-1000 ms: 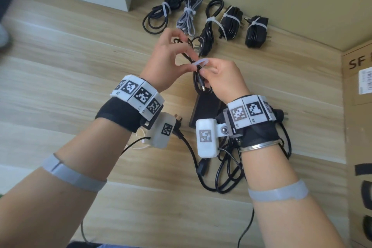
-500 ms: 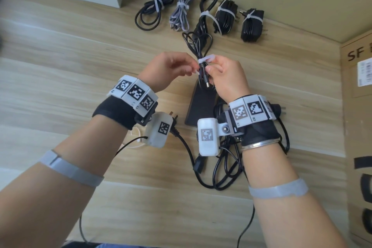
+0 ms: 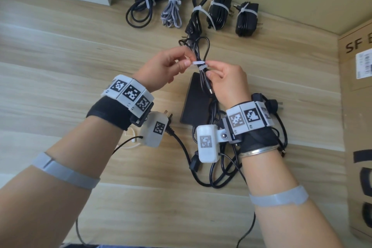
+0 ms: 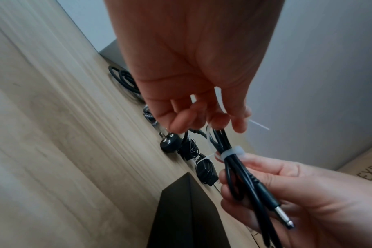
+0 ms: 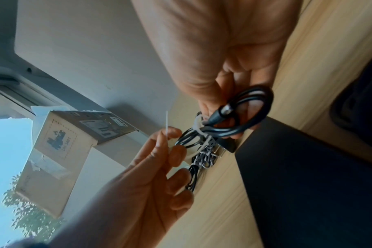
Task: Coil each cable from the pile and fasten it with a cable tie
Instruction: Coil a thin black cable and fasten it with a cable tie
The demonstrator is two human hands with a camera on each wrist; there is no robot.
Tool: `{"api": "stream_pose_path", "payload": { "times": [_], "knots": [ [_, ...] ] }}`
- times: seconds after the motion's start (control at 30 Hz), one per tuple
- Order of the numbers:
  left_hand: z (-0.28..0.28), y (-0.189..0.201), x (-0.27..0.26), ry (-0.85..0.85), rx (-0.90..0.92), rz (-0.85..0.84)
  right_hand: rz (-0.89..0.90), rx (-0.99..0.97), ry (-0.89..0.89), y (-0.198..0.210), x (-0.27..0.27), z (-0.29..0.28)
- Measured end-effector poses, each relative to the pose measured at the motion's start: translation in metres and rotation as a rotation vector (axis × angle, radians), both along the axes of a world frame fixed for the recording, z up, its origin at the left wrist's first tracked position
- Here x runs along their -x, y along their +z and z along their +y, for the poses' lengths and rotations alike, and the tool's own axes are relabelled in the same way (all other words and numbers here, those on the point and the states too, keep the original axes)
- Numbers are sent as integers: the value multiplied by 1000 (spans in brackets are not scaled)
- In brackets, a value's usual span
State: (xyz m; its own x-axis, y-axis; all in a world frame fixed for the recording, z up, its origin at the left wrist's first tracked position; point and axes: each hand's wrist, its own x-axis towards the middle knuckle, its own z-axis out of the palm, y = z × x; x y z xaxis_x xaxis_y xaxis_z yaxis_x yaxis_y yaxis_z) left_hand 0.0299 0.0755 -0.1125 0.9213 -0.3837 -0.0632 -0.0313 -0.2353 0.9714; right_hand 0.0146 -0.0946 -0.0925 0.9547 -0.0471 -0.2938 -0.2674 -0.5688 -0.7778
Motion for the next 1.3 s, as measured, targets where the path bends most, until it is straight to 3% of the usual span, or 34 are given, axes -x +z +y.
{"api": "stream_pose_path", "payload": {
  "times": [0.43,0.73,1.03,1.3],
  "knots": [
    [-14,6,-6,120,-407,-195,-57,167,88,0,10,-6],
    [-27,10,-12,91,-502,-200,-49,201,114,4,13,-2],
    [-27,7,-8,144,-457,-61,-62,122,100,3,15,-1],
    [-24,8,-7,215,-267,29,-70,136,107,4,13,-2]
  ]
}}
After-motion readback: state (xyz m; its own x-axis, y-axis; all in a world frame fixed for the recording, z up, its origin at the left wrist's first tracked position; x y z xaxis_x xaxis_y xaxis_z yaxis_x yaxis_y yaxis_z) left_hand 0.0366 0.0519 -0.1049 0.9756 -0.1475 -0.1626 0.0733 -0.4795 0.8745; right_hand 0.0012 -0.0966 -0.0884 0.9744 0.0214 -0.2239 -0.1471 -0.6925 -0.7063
